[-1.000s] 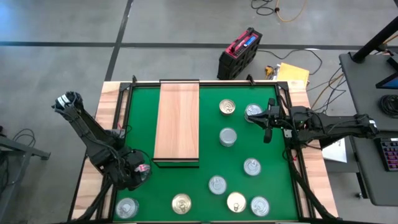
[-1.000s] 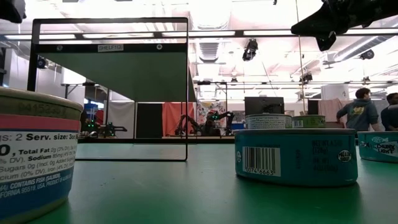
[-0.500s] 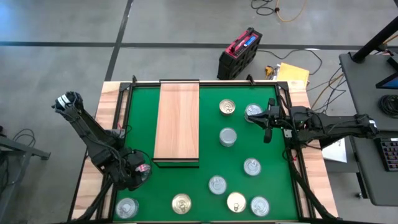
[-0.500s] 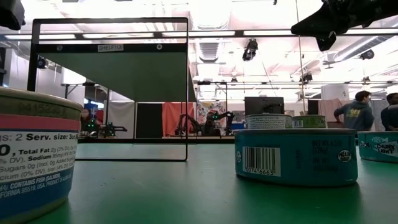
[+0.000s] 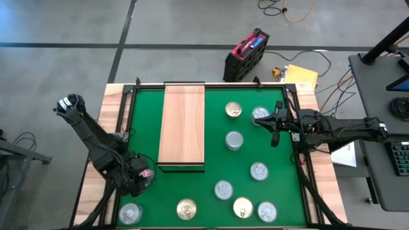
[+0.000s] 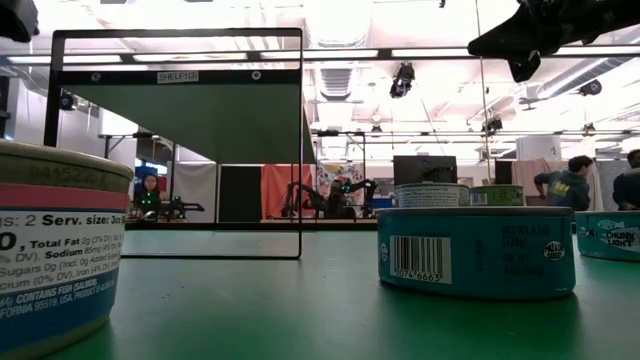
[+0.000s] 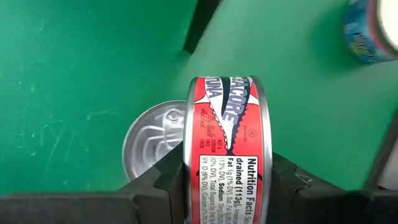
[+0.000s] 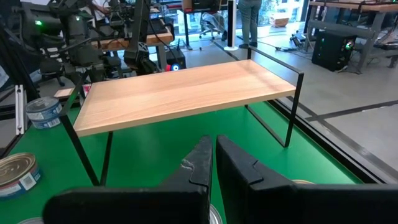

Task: Stack canned seafood by type on shelf
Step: Put the red tuna can on the shelf

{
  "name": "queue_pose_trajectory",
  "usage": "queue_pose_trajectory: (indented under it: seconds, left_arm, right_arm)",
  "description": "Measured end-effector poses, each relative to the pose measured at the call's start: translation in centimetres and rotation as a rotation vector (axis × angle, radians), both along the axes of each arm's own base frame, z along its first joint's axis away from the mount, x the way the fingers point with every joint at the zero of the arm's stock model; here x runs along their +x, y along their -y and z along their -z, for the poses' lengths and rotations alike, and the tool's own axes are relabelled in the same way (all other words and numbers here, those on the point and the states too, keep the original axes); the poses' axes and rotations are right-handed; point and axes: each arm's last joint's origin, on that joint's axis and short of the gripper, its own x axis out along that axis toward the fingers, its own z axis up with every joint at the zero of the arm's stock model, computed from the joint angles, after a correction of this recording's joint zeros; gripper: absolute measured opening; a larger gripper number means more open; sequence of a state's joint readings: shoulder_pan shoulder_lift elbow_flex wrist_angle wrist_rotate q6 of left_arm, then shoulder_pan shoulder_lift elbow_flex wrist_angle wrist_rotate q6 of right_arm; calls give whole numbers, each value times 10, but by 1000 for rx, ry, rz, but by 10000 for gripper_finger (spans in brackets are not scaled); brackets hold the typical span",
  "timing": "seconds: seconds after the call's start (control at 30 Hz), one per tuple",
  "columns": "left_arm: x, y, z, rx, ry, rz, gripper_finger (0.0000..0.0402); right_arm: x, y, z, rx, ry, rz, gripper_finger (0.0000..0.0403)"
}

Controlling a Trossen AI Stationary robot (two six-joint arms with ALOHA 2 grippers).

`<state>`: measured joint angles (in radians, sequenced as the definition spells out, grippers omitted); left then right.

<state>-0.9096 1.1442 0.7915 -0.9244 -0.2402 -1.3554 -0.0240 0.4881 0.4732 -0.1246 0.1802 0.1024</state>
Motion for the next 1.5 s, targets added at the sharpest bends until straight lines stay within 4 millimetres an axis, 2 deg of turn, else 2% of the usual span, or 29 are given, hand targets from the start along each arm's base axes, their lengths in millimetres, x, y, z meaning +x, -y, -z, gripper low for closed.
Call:
queue_pose_trajectory:
  seconds: [0.37,0.57,0.9,1.07,1.5]
  left_arm:
    - [-3,-5,-45,72,-28,1,120]
    - [-12,-18,-72,154,-82,-92,120]
    - [-10,-29,-107,299,174,-191,120]
    - [-8,-37,-118,365,275,-242,120]
    - [-2,-61,-124,492,383,-327,120]
  right_arm:
    - [0,0,0,0,0,0,13]
    - [0,0,0,-7,0,-1,13]
    - [0,0,0,-8,1,-1,13]
    - [0,0,0,-7,1,-1,13]
    - [0,0,0,-22,-2,-4,13]
